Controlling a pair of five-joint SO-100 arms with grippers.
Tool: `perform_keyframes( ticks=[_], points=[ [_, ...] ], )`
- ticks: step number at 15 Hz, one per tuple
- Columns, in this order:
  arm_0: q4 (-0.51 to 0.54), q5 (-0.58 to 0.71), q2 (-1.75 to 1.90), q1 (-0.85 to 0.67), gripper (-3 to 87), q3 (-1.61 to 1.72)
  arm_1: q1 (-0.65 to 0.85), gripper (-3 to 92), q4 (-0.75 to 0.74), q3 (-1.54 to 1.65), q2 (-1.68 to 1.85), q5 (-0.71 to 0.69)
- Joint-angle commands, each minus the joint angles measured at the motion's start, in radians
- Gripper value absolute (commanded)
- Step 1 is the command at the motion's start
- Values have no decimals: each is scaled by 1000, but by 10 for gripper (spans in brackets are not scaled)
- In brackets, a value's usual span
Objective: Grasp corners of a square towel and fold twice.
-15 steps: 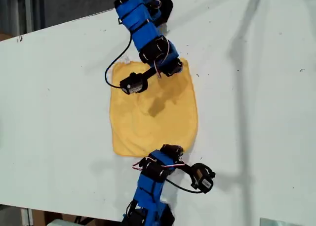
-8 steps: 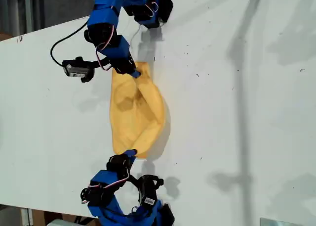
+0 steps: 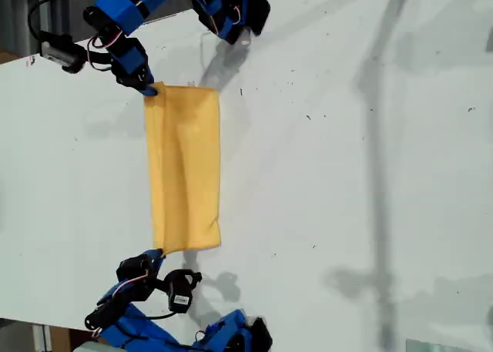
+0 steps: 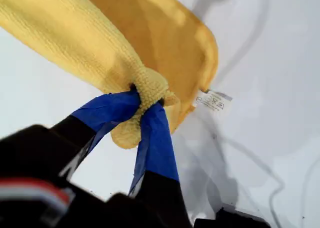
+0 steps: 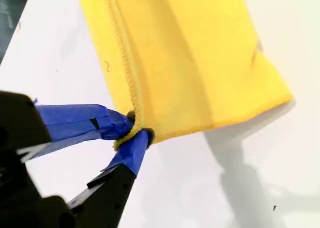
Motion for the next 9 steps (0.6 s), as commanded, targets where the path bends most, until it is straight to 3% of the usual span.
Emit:
perform_keyframes(
  ticks=[1, 4, 7, 9],
  points=[
    [-5, 95, -83, -163, -3, -114, 104, -1, -69, -15, -18, -41],
    [-8, 184, -328, -302, -3, -353, 201, -1, -152, -135, -219, -117],
    [-106, 216, -469, -370, -3, -357, 268, -1, -287, -193, -485, -155],
    [-143, 229, -572, -405, -3, -402, 298, -1, -291, -304, -657, -163]
  ],
)
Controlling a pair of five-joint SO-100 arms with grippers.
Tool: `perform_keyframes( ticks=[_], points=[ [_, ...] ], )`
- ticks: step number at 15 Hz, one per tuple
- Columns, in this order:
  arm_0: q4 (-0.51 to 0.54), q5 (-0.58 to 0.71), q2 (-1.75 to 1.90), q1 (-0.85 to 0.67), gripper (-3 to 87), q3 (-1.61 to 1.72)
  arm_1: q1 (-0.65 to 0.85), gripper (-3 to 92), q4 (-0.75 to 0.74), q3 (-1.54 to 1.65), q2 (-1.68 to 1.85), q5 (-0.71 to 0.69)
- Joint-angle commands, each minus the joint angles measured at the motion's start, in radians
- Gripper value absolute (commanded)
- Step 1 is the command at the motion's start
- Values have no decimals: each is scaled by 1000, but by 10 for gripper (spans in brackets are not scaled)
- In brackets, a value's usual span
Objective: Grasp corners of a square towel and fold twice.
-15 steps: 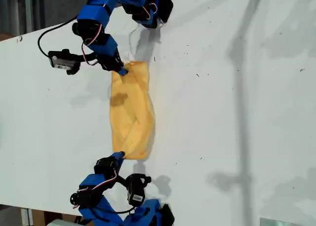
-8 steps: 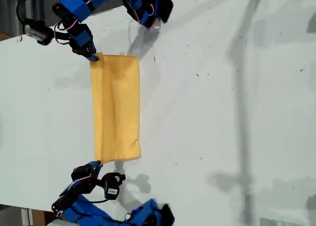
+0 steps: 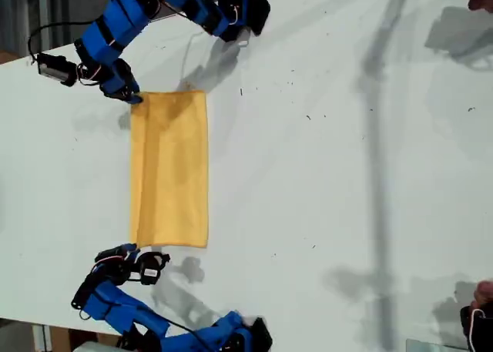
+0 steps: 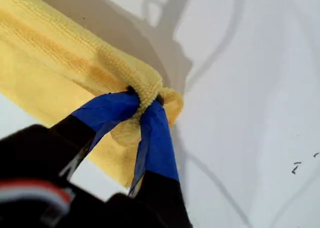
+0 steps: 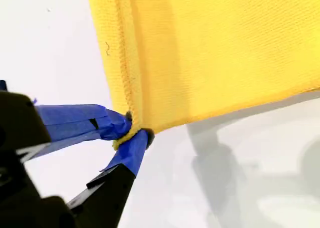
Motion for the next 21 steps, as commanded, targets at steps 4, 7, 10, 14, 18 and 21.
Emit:
perform_keyframes(
  ticks=[4, 7, 10, 14, 18, 21],
  points=[
    [54, 5, 8, -54, -3, -46, 12, -1, 6, -87, -28, -15],
    [147, -57, 218, 66, -3, 115, -81, -1, 67, 60, 161, -9],
    [126, -193, 380, 241, -3, 331, -181, -1, 58, 296, 330, 49],
    [-3, -308, 476, 387, -3, 598, -293, -1, 20, 598, 629, 147],
    [-75, -336, 499, 428, 22, 715, -330, 136, 5, 681, 692, 172],
    [-11, -333, 552, 414, 338, 703, -339, 325, -12, 696, 690, 169]
  ],
)
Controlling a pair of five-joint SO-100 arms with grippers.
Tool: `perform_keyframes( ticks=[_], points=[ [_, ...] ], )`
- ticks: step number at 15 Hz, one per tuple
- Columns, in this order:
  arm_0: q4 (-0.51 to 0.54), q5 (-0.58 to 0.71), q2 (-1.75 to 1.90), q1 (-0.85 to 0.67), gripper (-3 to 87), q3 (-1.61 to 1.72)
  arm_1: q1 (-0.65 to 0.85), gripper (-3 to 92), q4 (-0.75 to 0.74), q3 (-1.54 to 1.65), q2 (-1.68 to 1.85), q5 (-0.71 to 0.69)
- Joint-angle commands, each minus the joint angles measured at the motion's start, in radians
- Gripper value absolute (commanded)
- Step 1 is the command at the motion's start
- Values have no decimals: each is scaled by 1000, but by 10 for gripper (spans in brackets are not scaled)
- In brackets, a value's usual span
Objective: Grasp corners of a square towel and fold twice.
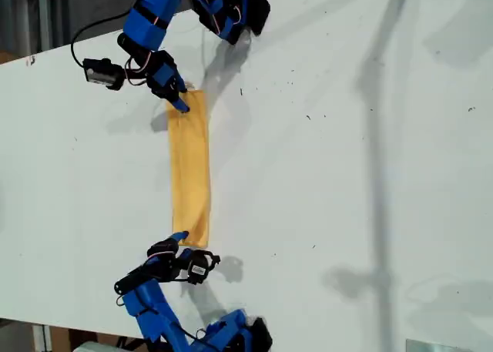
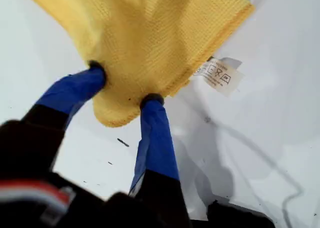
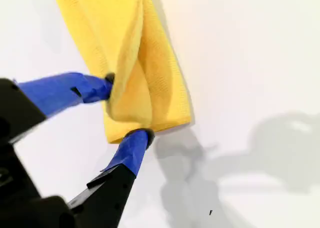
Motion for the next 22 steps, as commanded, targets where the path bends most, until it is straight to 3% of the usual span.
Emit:
perform_keyframes(
  ticks=[1, 4, 10, 13, 16, 17, 18, 22],
  points=[
    [35, 11, 103, -5, 361, -18, 8, 320, -20, -5, 37, 2],
    [72, 5, 130, -15, 387, 6, 51, 341, -35, 18, 11, -11],
    [44, 17, 325, -91, 351, 158, 206, 341, -80, 37, -52, -87],
    [-17, -20, 416, -74, 354, 290, 249, 347, -133, -83, -387, -132],
    [18, -91, 690, -15, 355, 431, 242, 338, -114, -276, -712, -164],
    [20, -132, 824, 21, 352, 508, 250, 210, -115, -276, -733, -175],
    [23, -176, 948, 57, 349, 588, 270, 0, -114, -249, -727, -186],
    [-18, -331, 1197, 181, 343, 816, 393, 0, -189, 77, -437, -146]
  ],
)
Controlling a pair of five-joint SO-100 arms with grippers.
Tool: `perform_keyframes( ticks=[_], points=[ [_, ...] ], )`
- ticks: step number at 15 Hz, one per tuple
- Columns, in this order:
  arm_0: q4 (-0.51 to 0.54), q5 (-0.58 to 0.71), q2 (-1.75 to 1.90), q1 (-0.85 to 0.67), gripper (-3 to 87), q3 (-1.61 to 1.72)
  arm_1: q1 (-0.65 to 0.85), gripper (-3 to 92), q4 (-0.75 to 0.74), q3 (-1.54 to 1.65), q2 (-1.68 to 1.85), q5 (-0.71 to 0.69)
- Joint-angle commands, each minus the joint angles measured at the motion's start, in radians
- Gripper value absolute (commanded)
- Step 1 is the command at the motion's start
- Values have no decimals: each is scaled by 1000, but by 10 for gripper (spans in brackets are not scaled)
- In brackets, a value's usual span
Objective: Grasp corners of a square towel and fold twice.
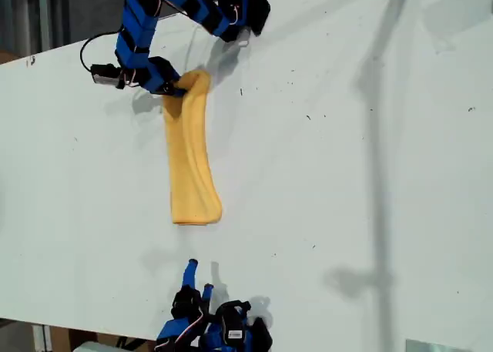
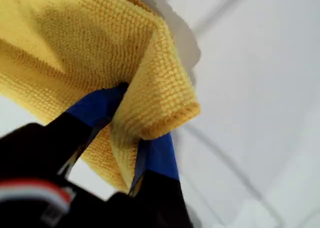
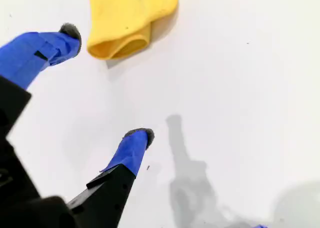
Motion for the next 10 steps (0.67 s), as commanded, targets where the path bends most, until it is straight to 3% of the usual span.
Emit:
perform_keyframes(
  ticks=[1, 4, 8, 10],
  points=[
    [-41, -63, 141, 41, 340, 104, 15, 0, -8, 144, 172, 69],
    [-91, -92, 202, 74, 340, 252, -161, 0, 114, 64, 339, 201],
    [-89, -140, 572, 80, 333, 503, -342, 0, 472, -534, 330, 247],
    [-77, -115, 712, 57, 347, 597, -371, 0, 466, -715, 316, 213]
  ],
)
